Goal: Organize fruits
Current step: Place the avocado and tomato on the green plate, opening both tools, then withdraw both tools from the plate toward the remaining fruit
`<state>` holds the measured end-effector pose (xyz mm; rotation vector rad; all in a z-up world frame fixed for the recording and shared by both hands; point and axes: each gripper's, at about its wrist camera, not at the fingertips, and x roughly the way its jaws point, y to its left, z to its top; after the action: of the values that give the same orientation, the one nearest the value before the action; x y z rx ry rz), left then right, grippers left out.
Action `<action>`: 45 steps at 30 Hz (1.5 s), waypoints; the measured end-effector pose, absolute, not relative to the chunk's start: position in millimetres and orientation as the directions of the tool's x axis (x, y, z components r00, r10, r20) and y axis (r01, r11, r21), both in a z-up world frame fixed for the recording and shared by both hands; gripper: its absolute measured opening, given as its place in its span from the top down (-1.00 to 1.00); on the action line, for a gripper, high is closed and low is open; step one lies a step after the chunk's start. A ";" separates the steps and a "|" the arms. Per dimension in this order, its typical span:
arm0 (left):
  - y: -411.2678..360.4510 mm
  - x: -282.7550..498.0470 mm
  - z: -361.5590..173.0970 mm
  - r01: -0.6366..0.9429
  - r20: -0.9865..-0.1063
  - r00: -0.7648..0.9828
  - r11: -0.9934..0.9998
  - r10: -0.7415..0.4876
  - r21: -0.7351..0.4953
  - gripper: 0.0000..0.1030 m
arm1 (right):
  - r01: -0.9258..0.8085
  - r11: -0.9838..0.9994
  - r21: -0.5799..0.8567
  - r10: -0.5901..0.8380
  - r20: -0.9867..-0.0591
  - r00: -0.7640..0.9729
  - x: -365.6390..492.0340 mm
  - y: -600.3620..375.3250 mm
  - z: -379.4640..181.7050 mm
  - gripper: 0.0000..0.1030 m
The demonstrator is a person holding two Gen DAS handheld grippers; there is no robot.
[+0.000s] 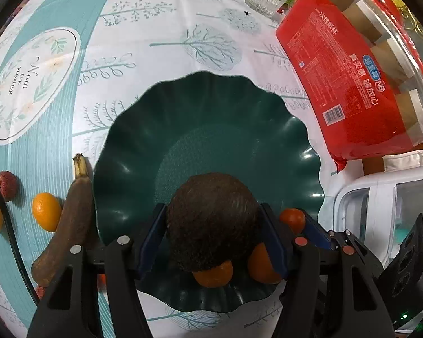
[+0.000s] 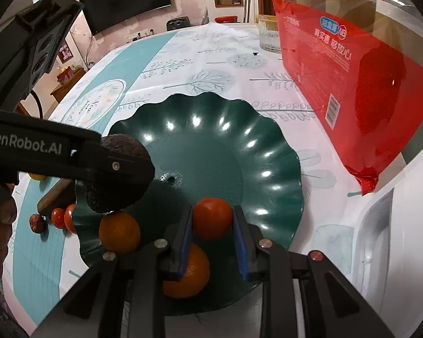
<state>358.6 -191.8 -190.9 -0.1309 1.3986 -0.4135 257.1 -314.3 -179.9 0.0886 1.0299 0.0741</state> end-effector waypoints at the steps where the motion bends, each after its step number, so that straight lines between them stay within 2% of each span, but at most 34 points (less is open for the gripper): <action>1: -191.0 358.3 -187.5 0.211 -0.921 0.125 0.917 -0.368 -0.337 -0.23 | -0.018 0.994 0.112 0.105 -0.854 0.510 257.4 -314.0 -180.3 0.47; 3: -189.8 357.4 -180.4 0.226 -0.913 0.136 0.910 -0.383 -0.348 -0.25 | -0.009 0.992 0.125 0.113 -0.858 0.501 259.9 -314.8 -181.9 0.43; 5: -187.5 355.6 -175.0 0.227 -0.913 0.147 0.911 -0.381 -0.344 -0.25 | 0.007 0.989 0.145 0.123 -0.864 0.489 260.4 -316.3 -182.8 0.31; 7: -182.6 353.1 -169.7 0.219 -0.906 0.155 0.908 -0.394 -0.357 -0.25 | 0.025 0.988 0.155 0.124 -0.868 0.482 259.4 -317.7 -182.3 0.08; 16: -146.1 324.3 -144.8 0.175 -0.887 0.210 0.908 -0.412 -0.381 -0.34 | 0.088 0.981 0.175 0.110 -0.865 0.490 241.5 -323.1 -162.7 -0.21; 32: -36.6 228.1 -122.9 0.071 -0.853 0.308 0.905 -0.421 -0.420 -0.37 | 0.099 0.965 0.243 0.173 -0.872 0.458 189.1 -284.6 -131.6 -0.23; 45: 79.8 194.4 -122.8 -0.013 -0.861 0.344 0.916 -0.373 -0.402 -0.37 | 0.210 0.909 0.360 0.260 -0.883 0.391 163.4 -230.3 -145.2 -0.23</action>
<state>194.4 79.8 -122.8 -0.3690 1.2037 -0.2406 163.4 -230.3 -145.2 0.4554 1.1804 0.0334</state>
